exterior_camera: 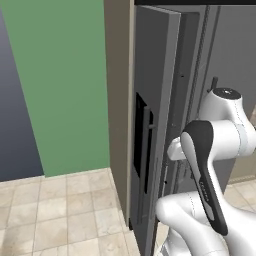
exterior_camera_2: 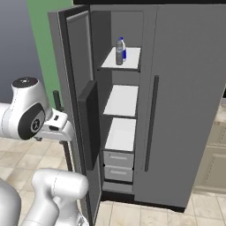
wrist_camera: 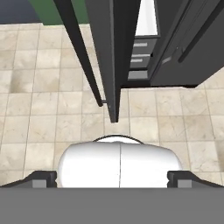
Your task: Take the bottled waters from the counter and place them in the freezer to freeze. Close the freezer door after placing the bottles.
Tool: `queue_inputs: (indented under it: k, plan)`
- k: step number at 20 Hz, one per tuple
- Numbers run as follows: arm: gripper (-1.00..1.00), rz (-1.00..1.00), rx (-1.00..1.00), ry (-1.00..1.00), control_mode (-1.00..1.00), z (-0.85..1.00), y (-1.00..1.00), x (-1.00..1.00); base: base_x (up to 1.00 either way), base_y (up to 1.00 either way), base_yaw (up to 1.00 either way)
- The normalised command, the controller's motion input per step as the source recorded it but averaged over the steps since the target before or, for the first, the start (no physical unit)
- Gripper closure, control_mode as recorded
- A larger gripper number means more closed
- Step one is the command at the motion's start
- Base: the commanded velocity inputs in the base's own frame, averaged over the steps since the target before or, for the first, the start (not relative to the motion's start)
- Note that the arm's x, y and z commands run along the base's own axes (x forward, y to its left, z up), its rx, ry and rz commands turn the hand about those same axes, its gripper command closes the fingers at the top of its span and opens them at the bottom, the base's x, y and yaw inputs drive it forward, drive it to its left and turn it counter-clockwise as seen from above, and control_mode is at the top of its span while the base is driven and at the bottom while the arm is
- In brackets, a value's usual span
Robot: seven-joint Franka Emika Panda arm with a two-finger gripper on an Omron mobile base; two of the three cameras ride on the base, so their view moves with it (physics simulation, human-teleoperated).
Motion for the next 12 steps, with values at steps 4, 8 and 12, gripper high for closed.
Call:
queue_inputs:
  k: [4,8,12]
  plan:
    - [-1.0,0.0,0.0,0.0,1.0,0.0,0.0,0.0,0.24,0.0,0.0]
    - [-1.0,0.0,0.0,0.0,1.0,0.0,0.0,0.0,0.29,0.02,0.0]
    - [-1.0,0.0,0.0,0.0,1.0,0.0,0.0,0.0,0.38,0.1,0.0]
